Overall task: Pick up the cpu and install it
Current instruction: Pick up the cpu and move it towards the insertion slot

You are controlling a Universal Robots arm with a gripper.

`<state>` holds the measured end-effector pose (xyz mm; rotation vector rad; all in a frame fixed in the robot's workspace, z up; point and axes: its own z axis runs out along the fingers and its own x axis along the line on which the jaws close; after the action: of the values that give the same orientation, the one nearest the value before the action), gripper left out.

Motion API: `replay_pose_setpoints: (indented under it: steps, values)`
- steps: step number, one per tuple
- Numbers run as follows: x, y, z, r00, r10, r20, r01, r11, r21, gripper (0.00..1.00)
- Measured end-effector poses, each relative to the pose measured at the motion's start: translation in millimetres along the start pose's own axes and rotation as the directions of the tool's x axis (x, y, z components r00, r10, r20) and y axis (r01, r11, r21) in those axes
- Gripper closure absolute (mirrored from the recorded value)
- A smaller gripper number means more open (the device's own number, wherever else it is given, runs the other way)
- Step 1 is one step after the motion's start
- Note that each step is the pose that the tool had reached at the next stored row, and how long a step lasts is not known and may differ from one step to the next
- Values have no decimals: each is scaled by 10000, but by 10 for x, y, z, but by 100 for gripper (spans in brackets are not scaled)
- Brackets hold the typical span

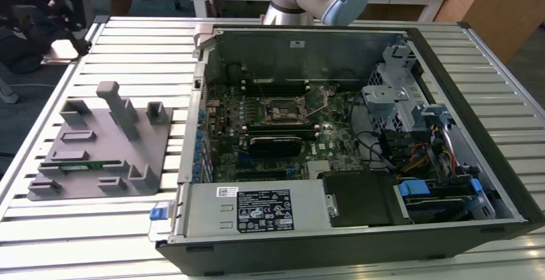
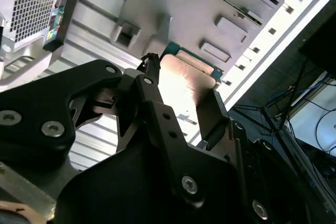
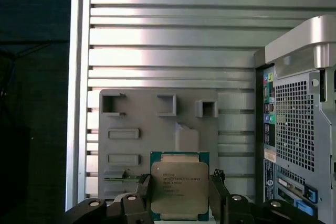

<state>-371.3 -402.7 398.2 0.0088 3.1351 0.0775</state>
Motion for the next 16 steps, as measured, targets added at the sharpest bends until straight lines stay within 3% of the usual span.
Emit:
replay_pose_setpoints:
  steps: [16]
  values:
    - [-729,6,7,10000,0,0,0,10000,0,47]
